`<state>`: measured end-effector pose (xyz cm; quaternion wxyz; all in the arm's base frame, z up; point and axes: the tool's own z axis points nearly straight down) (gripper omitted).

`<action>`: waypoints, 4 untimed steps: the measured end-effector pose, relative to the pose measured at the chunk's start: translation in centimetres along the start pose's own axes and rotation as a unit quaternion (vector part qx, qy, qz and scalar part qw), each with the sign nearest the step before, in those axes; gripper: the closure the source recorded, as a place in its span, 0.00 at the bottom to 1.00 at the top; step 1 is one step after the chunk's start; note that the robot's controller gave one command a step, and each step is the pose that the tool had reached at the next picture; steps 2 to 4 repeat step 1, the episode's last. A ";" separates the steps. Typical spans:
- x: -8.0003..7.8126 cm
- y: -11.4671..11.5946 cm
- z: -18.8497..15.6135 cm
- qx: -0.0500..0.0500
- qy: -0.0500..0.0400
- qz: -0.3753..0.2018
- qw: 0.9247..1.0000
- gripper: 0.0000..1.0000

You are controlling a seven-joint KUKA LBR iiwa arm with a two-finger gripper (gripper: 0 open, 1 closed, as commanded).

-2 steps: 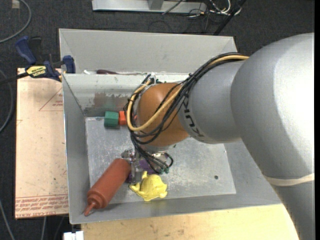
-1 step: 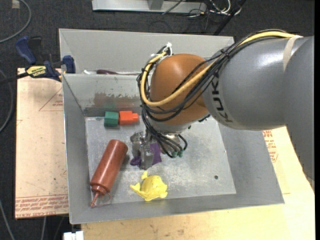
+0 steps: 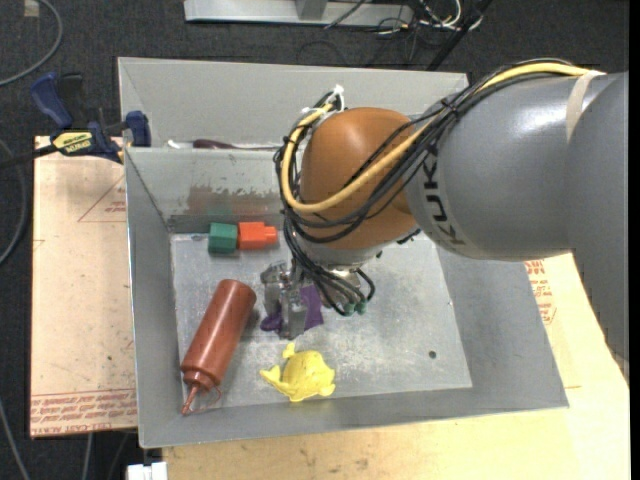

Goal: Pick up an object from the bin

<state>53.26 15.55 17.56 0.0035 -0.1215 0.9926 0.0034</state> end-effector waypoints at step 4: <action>-0.8 -1.2 -9.6 0.000 -0.002 0.018 1.000 1.00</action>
Offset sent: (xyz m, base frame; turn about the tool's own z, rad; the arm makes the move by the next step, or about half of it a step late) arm 0.0000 0.0000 0.0000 0.0000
